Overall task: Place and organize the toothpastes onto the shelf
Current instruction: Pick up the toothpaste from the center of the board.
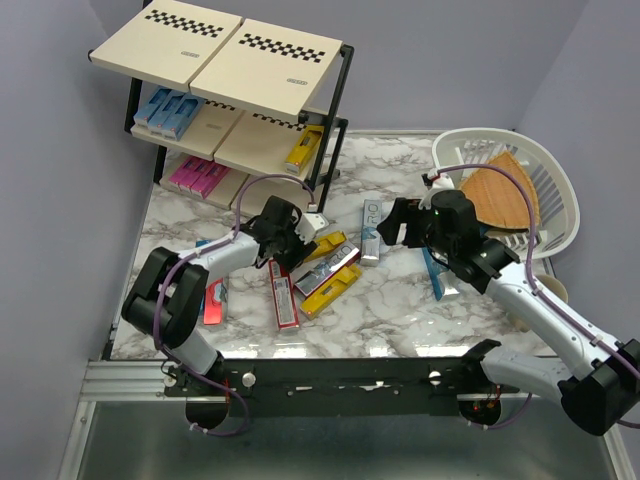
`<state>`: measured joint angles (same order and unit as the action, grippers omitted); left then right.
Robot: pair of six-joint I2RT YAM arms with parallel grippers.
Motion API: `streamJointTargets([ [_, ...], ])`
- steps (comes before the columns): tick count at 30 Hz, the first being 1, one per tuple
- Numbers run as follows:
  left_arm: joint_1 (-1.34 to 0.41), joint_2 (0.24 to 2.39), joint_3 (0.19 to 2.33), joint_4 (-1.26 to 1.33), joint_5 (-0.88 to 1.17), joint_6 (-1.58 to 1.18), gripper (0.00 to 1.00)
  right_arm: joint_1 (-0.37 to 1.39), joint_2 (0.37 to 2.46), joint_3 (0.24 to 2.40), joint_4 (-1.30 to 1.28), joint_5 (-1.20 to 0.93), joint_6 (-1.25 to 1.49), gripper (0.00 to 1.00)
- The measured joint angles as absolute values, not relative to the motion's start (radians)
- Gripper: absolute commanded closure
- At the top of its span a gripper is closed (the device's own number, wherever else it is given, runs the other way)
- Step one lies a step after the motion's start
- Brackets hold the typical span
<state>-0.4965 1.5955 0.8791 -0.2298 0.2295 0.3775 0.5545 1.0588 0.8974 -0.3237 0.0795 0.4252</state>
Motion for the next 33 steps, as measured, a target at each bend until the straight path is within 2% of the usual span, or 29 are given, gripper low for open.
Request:
streamJointTargets([
  [7, -0.505, 1.577, 0.869, -0.219, 0.236, 0.358, 0.52, 0.554, 1.062, 0.891, -0.323, 0.080, 0.425, 0.15],
  [23, -0.506, 1.305, 0.816, -0.250, 0.252, 0.291, 0.60, 0.554, 1.062, 0.891, -0.323, 0.089, 0.426, 0.15],
  [33, -0.506, 1.064, 0.865, -0.439, 0.277, 0.217, 0.63, 0.554, 1.062, 0.891, -0.324, 0.143, 0.426, 0.15],
])
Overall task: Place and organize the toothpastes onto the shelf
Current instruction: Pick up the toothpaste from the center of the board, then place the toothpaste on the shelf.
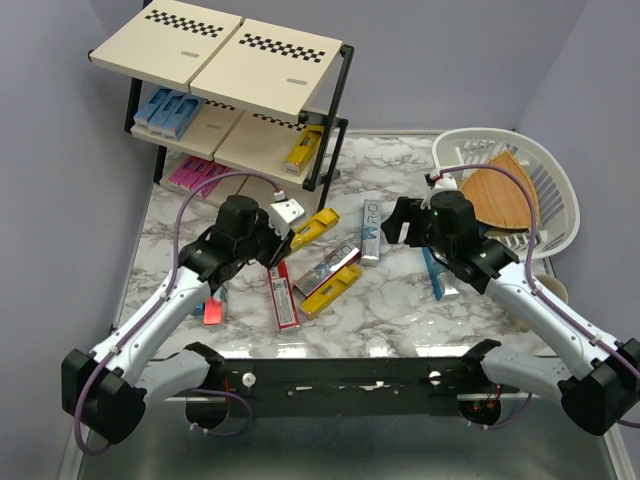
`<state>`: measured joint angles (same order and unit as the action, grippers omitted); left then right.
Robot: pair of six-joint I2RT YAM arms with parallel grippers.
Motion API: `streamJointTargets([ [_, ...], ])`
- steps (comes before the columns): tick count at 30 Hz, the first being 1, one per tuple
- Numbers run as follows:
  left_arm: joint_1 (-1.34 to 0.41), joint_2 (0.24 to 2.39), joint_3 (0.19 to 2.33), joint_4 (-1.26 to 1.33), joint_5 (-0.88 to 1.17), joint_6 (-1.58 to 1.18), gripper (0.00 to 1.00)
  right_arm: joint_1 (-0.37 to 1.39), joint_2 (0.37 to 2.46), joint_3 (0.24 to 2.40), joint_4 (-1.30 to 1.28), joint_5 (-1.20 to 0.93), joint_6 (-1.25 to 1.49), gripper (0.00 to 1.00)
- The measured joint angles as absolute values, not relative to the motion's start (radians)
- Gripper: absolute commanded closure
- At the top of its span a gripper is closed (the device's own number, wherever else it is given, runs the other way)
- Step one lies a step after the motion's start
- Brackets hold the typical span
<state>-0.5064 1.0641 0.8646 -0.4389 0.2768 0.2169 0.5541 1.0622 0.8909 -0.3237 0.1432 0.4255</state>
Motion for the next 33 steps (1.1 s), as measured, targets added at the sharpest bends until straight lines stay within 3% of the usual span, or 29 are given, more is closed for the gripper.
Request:
streamJointTargets([
  [8, -0.506, 0.865, 0.955, -0.584, 0.273, 0.141, 0.63, 0.554, 1.062, 0.891, -0.324, 0.221, 0.429, 0.15],
  [15, -0.508, 0.827, 1.080, -0.649, 0.150, 0.071, 0.64, 0.554, 1.087, 0.899, -0.325, 0.239, 0.429, 0.15],
  [24, -0.499, 0.914, 1.221, -0.720, -0.142, -0.013, 0.66, 0.554, 1.093, 0.899, -0.327, 0.250, 0.428, 0.15],
  [33, -0.342, 1.078, 1.288, -0.650, -0.120, -0.034, 0.65, 0.554, 1.084, 0.898, -0.325, 0.257, 0.425, 0.15],
])
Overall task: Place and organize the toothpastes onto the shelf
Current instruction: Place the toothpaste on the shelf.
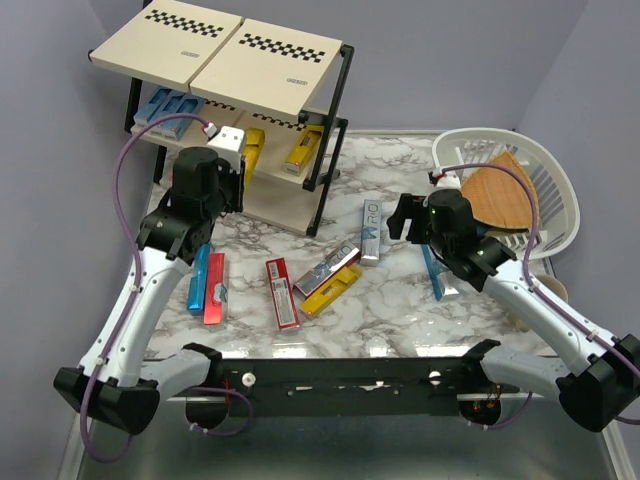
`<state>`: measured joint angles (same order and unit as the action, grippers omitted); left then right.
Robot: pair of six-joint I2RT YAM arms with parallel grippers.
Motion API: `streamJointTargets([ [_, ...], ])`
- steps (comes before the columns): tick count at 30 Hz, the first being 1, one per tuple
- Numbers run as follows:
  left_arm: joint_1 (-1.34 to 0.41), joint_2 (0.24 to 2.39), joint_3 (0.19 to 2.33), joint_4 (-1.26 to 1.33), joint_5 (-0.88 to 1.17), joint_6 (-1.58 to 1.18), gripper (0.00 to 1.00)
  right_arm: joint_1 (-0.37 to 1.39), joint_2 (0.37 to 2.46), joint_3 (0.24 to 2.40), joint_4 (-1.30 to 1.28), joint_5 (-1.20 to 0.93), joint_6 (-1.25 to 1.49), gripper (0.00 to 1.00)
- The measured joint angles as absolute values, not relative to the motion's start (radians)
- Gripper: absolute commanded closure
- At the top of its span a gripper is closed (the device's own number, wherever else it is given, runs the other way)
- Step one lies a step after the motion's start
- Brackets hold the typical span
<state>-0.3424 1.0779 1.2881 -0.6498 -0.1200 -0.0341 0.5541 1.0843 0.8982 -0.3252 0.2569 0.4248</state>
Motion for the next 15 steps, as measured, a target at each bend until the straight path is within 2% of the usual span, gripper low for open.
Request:
streamJointTargets([
  [9, -0.316, 1.266, 1.338, -0.471, -0.024, -0.023, 0.61, 0.554, 1.061, 0.896, -0.323, 0.272, 0.418, 0.15],
  [15, -0.316, 1.358, 1.338, -0.362, 0.014, -0.022, 0.51, 0.549, 1.039, 0.877, -0.323, 0.276, 0.417, 0.15],
])
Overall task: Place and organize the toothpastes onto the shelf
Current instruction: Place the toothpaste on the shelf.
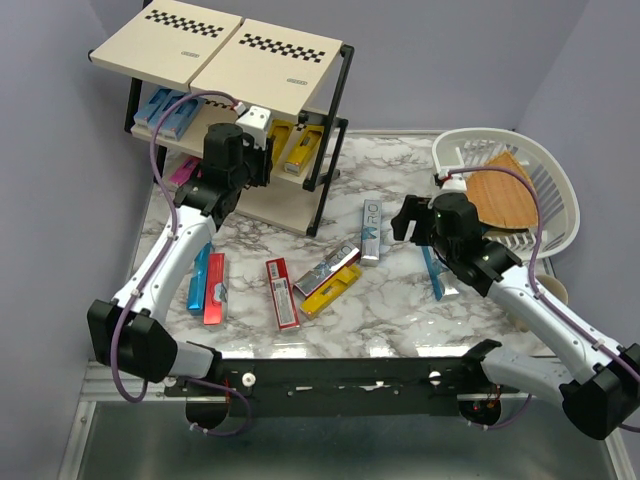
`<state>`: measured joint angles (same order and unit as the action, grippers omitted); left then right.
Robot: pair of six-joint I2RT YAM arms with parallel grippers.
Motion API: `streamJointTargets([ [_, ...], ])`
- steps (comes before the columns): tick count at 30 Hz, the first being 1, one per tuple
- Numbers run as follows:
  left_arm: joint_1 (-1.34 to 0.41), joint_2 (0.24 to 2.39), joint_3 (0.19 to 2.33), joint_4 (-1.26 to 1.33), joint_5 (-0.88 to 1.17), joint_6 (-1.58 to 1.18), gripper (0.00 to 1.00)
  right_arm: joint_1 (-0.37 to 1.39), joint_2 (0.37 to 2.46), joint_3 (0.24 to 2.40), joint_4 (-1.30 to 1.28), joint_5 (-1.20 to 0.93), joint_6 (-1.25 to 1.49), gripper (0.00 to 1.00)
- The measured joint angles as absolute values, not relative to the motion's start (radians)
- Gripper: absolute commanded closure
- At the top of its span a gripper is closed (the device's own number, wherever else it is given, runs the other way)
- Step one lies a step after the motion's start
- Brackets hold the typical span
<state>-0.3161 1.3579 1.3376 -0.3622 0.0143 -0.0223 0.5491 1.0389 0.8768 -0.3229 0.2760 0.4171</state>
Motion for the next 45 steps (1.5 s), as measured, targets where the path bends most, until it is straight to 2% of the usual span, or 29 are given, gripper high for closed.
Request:
streamJointTargets([
  [3, -0.316, 1.389, 1.338, -0.318, 0.021, -0.023, 0.45, 0.548, 1.037, 0.870, -0.323, 0.276, 0.417, 0.15],
  [7, -0.316, 1.404, 1.325, -0.262, 0.028, -0.022, 0.29, 0.548, 1.033, 0.863, -0.323, 0.276, 0.418, 0.15],
  [12, -0.316, 1.386, 1.245, -0.174, 0.028, -0.032, 0.25, 0.548, 1.030, 0.861, -0.323, 0.276, 0.417, 0.15],
  [14, -0.316, 1.368, 1.201, -0.152, 0.028, -0.035, 0.27, 0.548, 1.028, 0.860, -0.323, 0.276, 0.417, 0.15],
  [20, -0.316, 1.291, 1.077, -0.063, 0.027, -0.054, 0.39, 0.548, 1.025, 0.855, -0.321, 0.275, 0.418, 0.15],
  [30, -0.316, 1.266, 0.994, 0.095, 0.036, -0.060, 0.44, 0.548, 1.024, 0.847, -0.316, 0.275, 0.418, 0.15],
  [40, -0.315, 1.289, 0.982, 0.187, 0.070, -0.045, 0.56, 0.548, 1.021, 0.838, -0.315, 0.275, 0.417, 0.15],
  [45, -0.313, 1.311, 0.984, 0.220, 0.088, -0.034, 0.57, 0.548, 1.021, 0.838, -0.315, 0.274, 0.417, 0.15],
])
